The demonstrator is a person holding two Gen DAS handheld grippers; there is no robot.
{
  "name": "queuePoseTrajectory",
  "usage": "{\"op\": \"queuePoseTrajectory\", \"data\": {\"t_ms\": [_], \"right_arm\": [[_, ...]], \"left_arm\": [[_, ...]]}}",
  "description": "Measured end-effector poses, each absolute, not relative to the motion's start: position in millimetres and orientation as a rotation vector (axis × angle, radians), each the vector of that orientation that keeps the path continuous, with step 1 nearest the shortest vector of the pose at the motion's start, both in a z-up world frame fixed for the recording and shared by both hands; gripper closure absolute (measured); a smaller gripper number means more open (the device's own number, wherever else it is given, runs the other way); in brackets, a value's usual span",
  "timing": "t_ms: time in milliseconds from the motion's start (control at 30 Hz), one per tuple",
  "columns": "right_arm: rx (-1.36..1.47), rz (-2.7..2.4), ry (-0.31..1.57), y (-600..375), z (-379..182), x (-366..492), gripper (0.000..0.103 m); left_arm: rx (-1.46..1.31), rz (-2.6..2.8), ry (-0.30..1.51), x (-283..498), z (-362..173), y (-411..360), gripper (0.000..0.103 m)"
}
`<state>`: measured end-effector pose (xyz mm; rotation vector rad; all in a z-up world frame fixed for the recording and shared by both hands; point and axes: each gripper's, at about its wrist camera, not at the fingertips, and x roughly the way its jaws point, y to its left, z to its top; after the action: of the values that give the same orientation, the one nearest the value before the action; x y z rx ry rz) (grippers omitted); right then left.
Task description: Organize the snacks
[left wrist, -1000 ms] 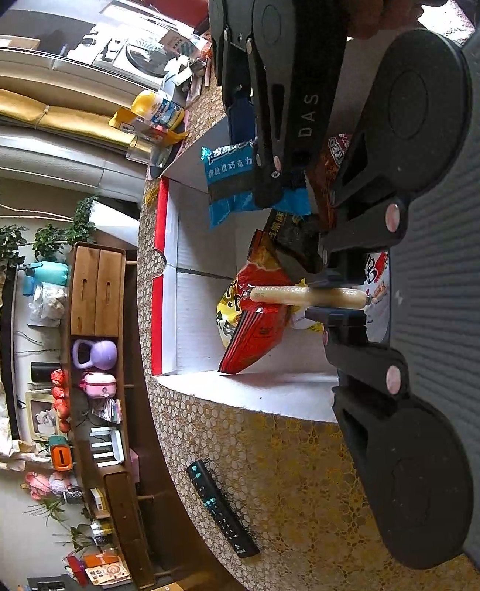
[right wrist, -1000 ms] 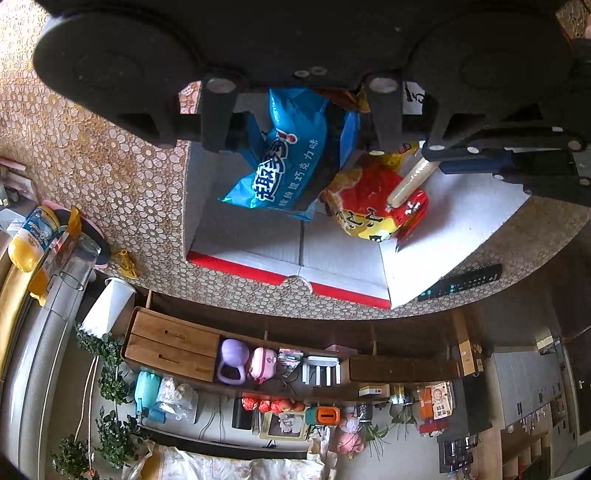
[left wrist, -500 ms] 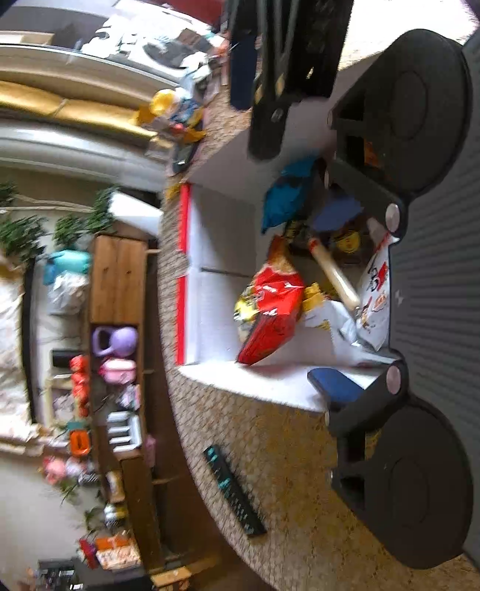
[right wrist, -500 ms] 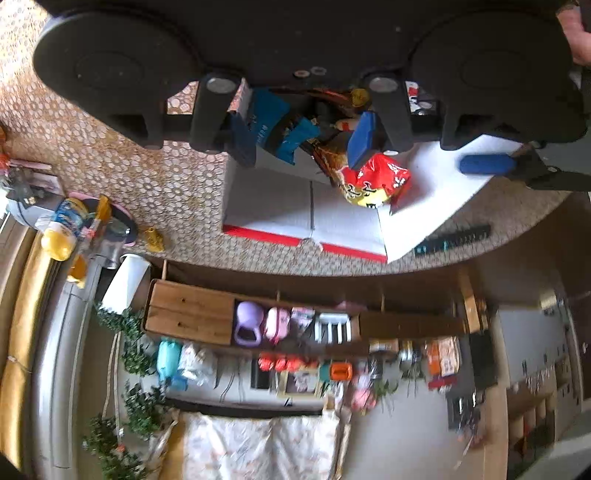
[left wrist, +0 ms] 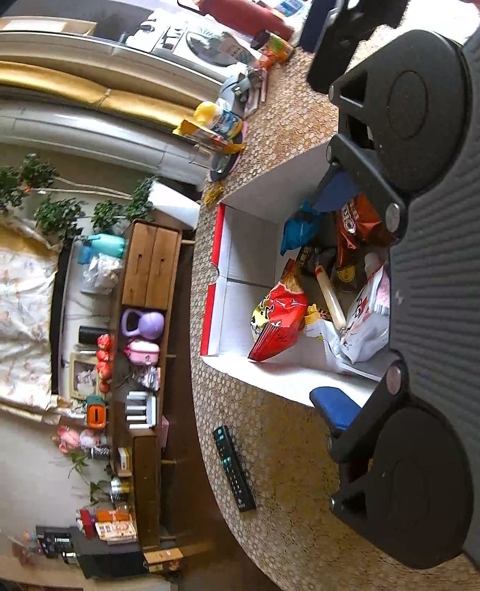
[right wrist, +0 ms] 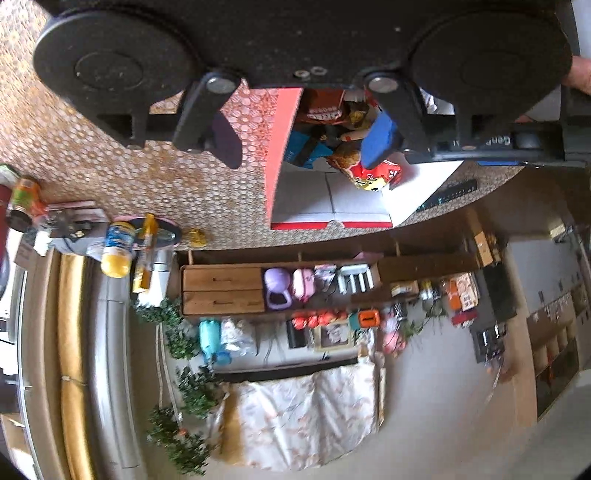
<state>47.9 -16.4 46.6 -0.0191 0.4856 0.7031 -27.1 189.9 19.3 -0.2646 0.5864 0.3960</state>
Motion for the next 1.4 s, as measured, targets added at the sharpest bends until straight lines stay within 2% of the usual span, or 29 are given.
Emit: {"op": "queuePoseTrajectory", "data": {"t_ms": [200, 333, 1400], "right_arm": [[0.026, 0.649, 0.463, -37, 45, 35, 0.003], [0.047, 0.609, 0.47, -44, 41, 37, 0.001], [0.057, 0.567, 0.5, -53, 27, 39, 0.0]], "left_arm": [[-0.255, 0.413, 0.57, -41, 27, 171, 0.0], [-0.252, 0.411, 0.559, -47, 29, 163, 0.0], [-0.229, 0.398, 0.586, -48, 24, 158, 0.0]]}}
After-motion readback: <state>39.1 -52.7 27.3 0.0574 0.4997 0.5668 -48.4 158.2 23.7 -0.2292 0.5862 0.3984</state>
